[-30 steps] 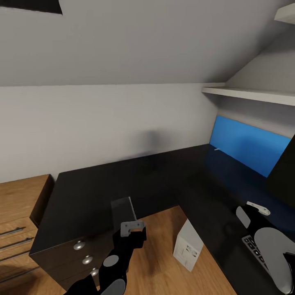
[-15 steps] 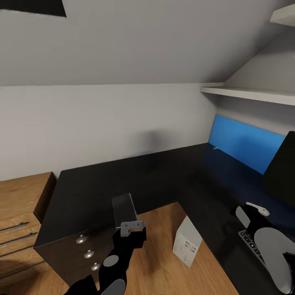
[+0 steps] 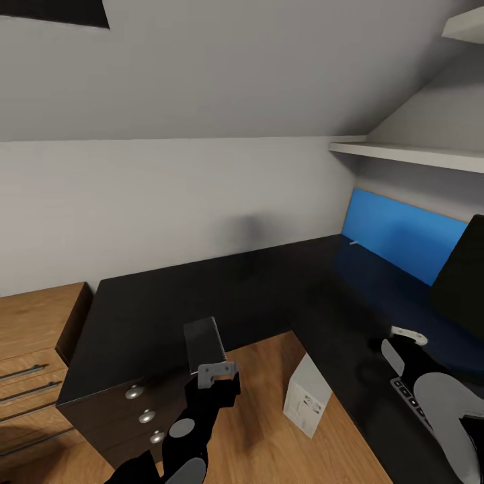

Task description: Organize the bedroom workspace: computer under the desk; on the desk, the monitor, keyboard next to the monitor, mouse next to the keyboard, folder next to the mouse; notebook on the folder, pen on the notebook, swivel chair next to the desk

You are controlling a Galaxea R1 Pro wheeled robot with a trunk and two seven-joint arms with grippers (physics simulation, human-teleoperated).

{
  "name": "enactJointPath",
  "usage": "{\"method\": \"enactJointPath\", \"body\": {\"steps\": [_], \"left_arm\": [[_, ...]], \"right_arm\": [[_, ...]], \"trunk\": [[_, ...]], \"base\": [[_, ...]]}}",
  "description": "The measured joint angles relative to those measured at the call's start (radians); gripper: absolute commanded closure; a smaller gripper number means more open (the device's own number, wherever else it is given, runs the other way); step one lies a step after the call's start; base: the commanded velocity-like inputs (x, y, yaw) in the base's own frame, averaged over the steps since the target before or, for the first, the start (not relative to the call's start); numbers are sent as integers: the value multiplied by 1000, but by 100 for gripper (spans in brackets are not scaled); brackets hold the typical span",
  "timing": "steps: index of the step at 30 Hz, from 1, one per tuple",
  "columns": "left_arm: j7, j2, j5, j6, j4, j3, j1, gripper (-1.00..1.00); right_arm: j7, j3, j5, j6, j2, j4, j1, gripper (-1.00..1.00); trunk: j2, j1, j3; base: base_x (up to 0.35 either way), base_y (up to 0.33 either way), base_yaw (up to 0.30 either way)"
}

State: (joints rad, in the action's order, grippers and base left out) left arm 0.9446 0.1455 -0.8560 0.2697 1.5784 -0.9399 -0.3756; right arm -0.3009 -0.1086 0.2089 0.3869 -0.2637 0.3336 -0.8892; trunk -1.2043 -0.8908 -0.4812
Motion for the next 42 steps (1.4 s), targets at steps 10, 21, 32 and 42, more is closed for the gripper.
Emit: {"method": "enactJointPath", "body": {"steps": [10,21,32,42], "left_arm": [[0,0,0,0,0,0,0,-100],[0,-1,1,0,-1,5,0,-100],[0,-2,1,0,0,4,0,-100],[0,-2,2,-1,1,4,0,-100]], "right_arm": [[56,16,-3,-2,-3,0,0,100],[53,16,-3,-1,-5,-3,0,100],[50,16,-3,-1,-5,-7,0,100],[49,16,-3,0,-3,-6,0,-100]], "trunk": [[0,0,0],[0,0,0],[-77,-42,-34],[-91,-50,-41]], "base": [[12,0,0],[40,0,0],[0,0,0],[0,0,0]]}}
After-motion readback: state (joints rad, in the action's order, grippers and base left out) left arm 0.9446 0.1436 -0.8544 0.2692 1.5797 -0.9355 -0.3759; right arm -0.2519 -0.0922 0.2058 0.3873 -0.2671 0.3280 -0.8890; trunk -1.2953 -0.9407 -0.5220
